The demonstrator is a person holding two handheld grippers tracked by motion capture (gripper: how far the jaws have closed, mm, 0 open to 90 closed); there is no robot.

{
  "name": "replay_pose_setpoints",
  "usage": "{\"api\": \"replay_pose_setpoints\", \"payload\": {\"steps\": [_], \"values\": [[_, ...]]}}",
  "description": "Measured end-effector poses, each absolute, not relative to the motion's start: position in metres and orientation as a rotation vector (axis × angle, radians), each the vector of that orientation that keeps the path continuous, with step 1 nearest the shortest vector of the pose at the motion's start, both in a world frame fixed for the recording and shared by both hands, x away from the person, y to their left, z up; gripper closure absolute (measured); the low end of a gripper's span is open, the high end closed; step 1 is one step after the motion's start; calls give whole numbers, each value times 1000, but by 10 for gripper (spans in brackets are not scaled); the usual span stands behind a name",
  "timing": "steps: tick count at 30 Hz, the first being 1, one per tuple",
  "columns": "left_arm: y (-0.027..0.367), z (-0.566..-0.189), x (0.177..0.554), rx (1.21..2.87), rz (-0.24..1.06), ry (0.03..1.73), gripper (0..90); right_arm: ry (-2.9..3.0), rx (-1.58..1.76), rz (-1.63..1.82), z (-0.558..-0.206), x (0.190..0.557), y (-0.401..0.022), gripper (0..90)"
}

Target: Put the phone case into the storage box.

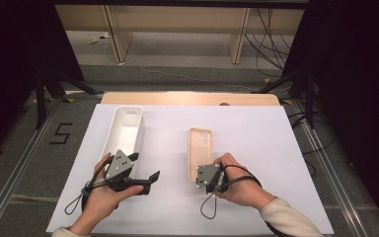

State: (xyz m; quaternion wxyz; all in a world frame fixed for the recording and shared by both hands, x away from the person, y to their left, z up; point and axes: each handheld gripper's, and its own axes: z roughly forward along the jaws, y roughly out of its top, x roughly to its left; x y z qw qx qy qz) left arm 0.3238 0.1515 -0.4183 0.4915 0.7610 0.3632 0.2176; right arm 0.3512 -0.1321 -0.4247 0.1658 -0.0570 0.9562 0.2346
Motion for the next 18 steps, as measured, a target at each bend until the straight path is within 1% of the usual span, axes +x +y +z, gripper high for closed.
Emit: {"api": "replay_pose_setpoints", "payload": {"steps": [9,13,15,18], "values": [[124,-403,349,1886,492,855,104,2703,-177,677,-426,342,-139,881],[114,-394,362,1868,489,864,124,2701,-179,680,-426,340,-138,881],[109,-391,366,1845,488,870,150,2703,-184,674,-426,340,-137,881],[102,-386,371,1824,498,868,154,2705,-191,677,-427,339,-136,881]]}}
